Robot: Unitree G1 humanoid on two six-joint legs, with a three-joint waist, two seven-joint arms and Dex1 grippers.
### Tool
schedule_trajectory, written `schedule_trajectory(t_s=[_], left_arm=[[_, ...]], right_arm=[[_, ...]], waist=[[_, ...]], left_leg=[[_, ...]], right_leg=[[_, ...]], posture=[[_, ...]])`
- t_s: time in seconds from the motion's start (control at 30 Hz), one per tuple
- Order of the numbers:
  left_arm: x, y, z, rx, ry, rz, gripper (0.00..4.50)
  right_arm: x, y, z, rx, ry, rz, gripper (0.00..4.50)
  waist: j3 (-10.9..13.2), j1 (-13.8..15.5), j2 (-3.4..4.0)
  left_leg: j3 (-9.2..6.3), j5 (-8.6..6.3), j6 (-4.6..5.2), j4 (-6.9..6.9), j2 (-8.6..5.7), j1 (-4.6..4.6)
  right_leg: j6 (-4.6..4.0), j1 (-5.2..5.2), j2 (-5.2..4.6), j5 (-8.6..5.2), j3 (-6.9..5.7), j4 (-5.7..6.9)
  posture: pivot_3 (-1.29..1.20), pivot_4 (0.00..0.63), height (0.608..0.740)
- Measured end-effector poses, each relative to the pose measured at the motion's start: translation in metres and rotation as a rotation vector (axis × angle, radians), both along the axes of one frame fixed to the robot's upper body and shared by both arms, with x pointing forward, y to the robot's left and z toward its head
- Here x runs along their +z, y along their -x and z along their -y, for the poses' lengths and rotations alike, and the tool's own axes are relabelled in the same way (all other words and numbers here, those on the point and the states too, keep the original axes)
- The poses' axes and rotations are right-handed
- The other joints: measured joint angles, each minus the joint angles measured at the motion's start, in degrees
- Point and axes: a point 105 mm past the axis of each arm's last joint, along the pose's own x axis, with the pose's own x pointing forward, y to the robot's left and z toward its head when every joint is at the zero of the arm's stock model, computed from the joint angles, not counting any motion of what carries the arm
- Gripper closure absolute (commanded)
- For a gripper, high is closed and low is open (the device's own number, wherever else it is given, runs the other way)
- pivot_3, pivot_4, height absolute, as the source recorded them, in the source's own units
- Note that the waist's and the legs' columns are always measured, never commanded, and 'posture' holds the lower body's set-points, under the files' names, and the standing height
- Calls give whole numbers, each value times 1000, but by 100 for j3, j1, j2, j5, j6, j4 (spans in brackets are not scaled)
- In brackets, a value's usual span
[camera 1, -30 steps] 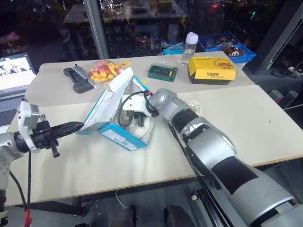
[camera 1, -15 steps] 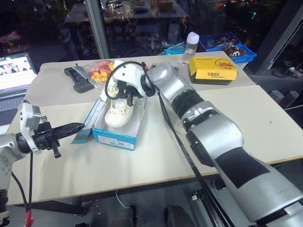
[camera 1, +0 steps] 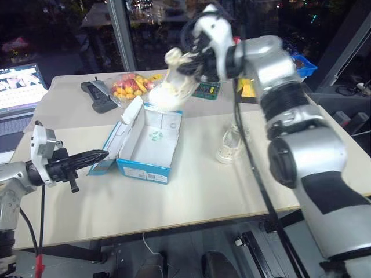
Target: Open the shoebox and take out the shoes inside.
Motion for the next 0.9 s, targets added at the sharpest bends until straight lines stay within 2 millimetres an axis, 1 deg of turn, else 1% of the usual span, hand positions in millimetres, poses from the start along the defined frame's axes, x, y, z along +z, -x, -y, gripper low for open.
schedule_trajectory(t_s=[0.1, 0.13, 0.17, 0.23, 0.27, 0.33, 0.43, 0.53, 0.57, 0.6, 0.73, 0.9], left_arm=[[1, 4, 0, -9, -6, 0, 4500], [2, 7, -2, -14, -27, -7, 4500], [4, 9, -5, -9, -40, -11, 4500], [15, 14, -17, 33, -61, 13, 4500], [21, 17, -22, 52, -68, 30, 4500], [28, 24, -22, 47, -80, 48, 4500], [27, 31, -15, 21, -90, 39, 4500], [30, 33, -9, 2, -88, 47, 4500], [32, 32, -8, 2, -83, 53, 4500], [33, 33, -7, -1, -83, 56, 4500], [36, 32, -4, -12, -80, 70, 4500], [38, 30, -1, -23, -78, 80, 4500]], right_arm=[[-9, 5, 41, -93, -15, -58, 4346], [-11, 10, 59, -133, -18, -75, 4346], [-13, 15, 72, -161, -18, -85, 4346], [-14, 29, 104, -243, -5, -96, 4346], [-14, 35, 115, -272, -8, -102, 4346], [-19, 46, 132, -324, 16, -108, 4346], [-33, 52, 145, -362, 30, -157, 4346], [-56, 62, 148, -329, 59, -224, 4346], [-67, 64, 150, -322, 71, -252, 4346], [-74, 64, 152, -324, 76, -269, 4346], [-113, 57, 165, -362, 133, -338, 4346], [-152, 44, 176, -394, 261, -340, 4346]], waist=[[1, 4, 2], [2, -3, 3], [3, -3, 4], [7, -2, 12], [9, -10, 15], [10, -17, 19], [11, -15, 19], [11, 12, 19], [11, 15, 19], [11, 15, 19], [11, 16, 19], [11, -1, 19]], left_leg=[[8, -6, 10, 20, 3, -11], [11, -10, 17, 28, 7, -26], [12, -13, 20, 33, 8, -30], [24, -19, 30, 37, 11, -30], [32, -20, 32, 38, 13, -27], [48, -22, 35, 37, 18, -17], [61, -23, 36, 42, 31, 0], [64, -23, 36, 59, 48, 2], [66, -23, 36, 59, 49, 3], [66, -23, 36, 61, 49, 4], [75, -23, 36, 68, 47, 3], [81, -23, 36, 66, 47, 2]], right_leg=[[0, -5, 1, 0, 3, 4], [1, -14, 2, 0, 4, 4], [1, -17, 3, 0, 3, 4], [2, -17, 1, -1, 7, 2], [3, -16, 0, -1, 12, 1], [5, -9, -1, -1, 22, -2], [9, 5, 1, 1, 29, -4], [11, 15, 6, 6, 25, -3], [12, 16, 7, 7, 26, -3], [13, 18, 8, 8, 25, -3], [17, 17, 8, 12, 29, -3], [17, 13, 10, 13, 34, -4]], posture=[[0, 150, 734], [0, 150, 734], [0, 150, 734], [0, 150, 734], [0, 150, 734], [0, 150, 734], [0, 150, 734], [0, 150, 734], [0, 150, 734], [0, 150, 734], [0, 150, 734], [0, 150, 734]])
